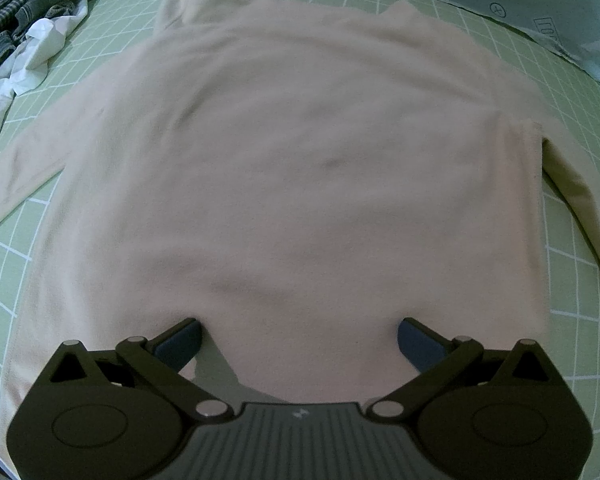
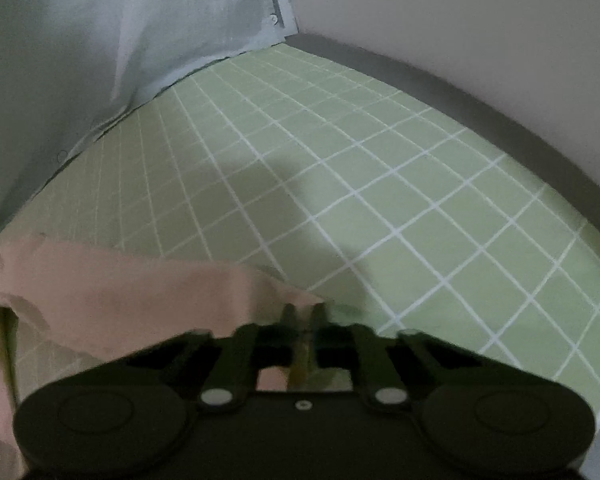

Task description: Fold clothes

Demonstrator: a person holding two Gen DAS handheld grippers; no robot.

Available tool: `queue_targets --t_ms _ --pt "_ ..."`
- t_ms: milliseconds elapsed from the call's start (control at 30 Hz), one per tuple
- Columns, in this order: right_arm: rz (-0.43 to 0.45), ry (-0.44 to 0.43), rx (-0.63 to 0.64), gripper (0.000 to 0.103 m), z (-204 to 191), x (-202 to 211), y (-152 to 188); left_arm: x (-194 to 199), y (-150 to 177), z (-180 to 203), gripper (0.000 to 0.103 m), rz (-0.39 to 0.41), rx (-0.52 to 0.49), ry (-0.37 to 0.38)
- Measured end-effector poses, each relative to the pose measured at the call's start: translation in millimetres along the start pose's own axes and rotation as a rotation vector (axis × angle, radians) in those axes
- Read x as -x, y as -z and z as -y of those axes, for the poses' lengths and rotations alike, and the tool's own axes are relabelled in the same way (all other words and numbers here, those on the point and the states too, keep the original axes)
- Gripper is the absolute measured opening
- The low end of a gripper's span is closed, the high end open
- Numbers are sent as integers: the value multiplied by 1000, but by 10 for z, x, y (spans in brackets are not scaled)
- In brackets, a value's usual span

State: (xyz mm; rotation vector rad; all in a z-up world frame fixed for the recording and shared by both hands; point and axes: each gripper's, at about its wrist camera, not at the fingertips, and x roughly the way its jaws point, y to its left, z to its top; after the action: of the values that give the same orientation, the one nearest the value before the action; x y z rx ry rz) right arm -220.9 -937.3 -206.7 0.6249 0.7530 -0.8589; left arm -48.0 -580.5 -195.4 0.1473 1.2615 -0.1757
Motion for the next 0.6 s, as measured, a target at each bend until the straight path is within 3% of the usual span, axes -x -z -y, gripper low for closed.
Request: queue_targets --t_ms 100,200,333,367,433,533,600 --pt "62 80 19 0 31 60 -36 -2 2 -1 103 1 -1 0" --pt "69 131 -1 0 104 53 -122 -6 9 3 103 4 0 0" --pt "22 51 40 2 24 39 -160 -11 15 10 103 10 0 0" --pt "9 26 54 6 -31 25 -141 -11 19 11 103 12 0 0" --pt "-22 3 80 29 -144 -20 -94 -8 31 9 103 16 -1 1" --pt "-26 84 111 41 -254 -75 -38 -11 46 11 103 20 -2 1" --pt "-7 96 101 41 -223 -76 -25 -12 50 10 103 22 -4 2"
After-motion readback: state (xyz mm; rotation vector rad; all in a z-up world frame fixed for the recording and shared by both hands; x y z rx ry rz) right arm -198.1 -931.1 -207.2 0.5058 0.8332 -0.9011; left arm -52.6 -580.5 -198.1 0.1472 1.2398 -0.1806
